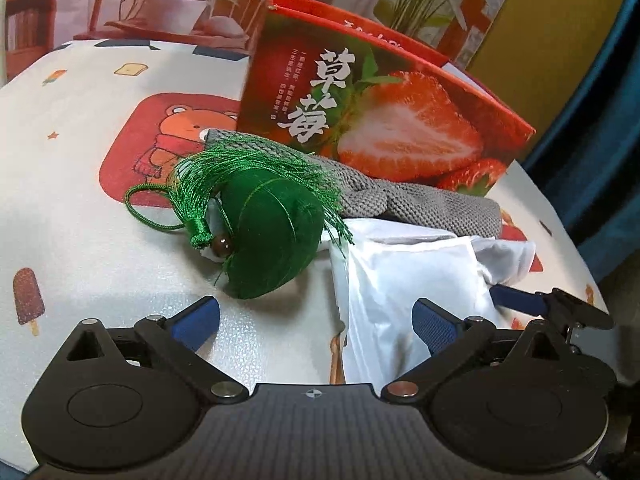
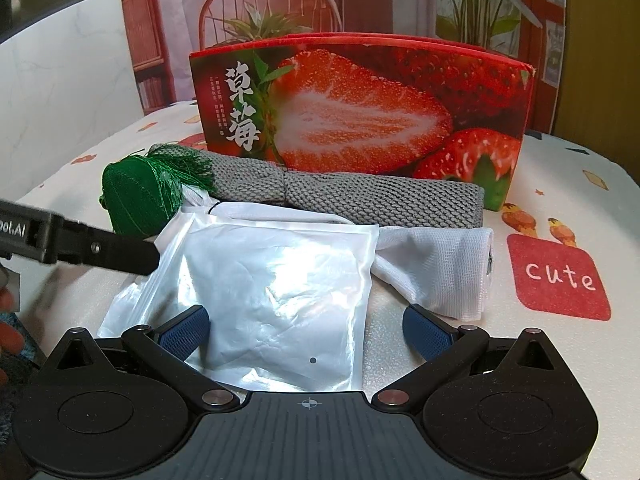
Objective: Organize soft objects
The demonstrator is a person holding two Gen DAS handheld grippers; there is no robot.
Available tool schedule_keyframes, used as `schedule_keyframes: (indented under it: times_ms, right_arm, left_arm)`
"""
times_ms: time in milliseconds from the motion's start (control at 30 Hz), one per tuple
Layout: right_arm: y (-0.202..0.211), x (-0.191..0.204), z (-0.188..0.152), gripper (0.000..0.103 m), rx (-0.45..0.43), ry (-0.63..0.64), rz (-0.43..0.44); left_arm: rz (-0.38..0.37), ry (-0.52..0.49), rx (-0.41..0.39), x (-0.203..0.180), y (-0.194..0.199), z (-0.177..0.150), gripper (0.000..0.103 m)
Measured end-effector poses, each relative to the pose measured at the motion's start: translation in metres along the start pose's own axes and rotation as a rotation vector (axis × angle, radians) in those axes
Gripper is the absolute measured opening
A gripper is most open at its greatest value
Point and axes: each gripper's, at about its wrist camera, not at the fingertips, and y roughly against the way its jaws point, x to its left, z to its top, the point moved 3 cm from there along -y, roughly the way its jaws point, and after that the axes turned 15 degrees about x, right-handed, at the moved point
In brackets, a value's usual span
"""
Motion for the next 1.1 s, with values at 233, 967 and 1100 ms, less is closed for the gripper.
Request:
schedule_keyframes:
  times_ms: [233,967,1100]
  right_arm:
    - [0.000,0.000,0.000,0.103,0.001,0.000,0.001]
    - [0.002,0.002,-0.003,0.103,-0.004,0.013,0.024]
    - [0.001,0.002,-0.002,0.103,-0.010,0.018,0.036]
  left_arm:
    - [-0.001,-0.033,0.043,-0.005,0.001,-0.001,0.103]
    - [-0.152,-0.087,0.082,-0.020,-0.014,0.005,0.053]
    - [-0.198,-0.061,0.054,-0.015,-0.014,0.001,0.053]
